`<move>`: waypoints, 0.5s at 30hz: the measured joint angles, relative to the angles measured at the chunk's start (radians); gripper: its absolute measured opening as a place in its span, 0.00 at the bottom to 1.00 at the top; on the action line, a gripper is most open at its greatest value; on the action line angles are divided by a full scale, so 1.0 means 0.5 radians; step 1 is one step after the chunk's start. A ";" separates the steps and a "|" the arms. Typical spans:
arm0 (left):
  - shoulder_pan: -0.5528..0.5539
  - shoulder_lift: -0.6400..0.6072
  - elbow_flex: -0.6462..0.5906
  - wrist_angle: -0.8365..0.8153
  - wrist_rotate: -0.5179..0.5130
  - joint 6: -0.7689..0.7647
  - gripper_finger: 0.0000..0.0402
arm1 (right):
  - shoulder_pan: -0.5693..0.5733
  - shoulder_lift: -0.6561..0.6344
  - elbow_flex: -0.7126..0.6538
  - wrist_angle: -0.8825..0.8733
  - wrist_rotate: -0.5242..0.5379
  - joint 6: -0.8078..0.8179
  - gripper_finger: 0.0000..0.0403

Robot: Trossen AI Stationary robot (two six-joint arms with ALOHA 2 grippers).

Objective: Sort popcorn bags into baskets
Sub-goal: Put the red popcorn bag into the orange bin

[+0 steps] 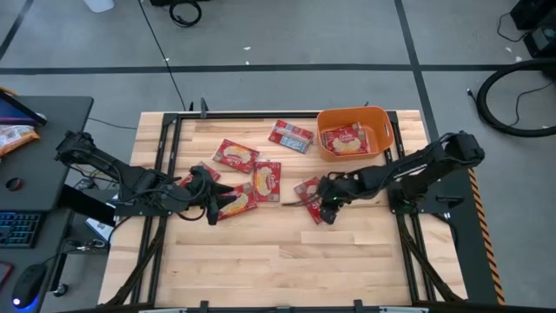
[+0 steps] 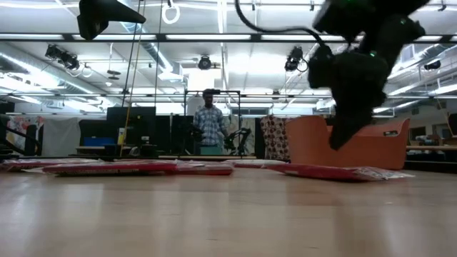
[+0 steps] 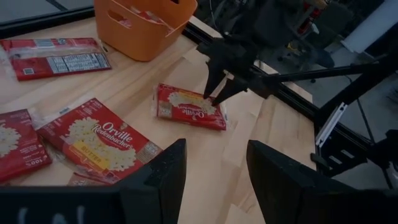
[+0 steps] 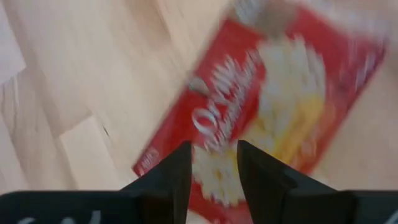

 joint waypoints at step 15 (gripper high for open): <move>0.000 0.001 0.000 -0.001 0.073 -0.001 0.43 | 0.132 0.733 0.688 -0.279 0.183 -0.486 0.47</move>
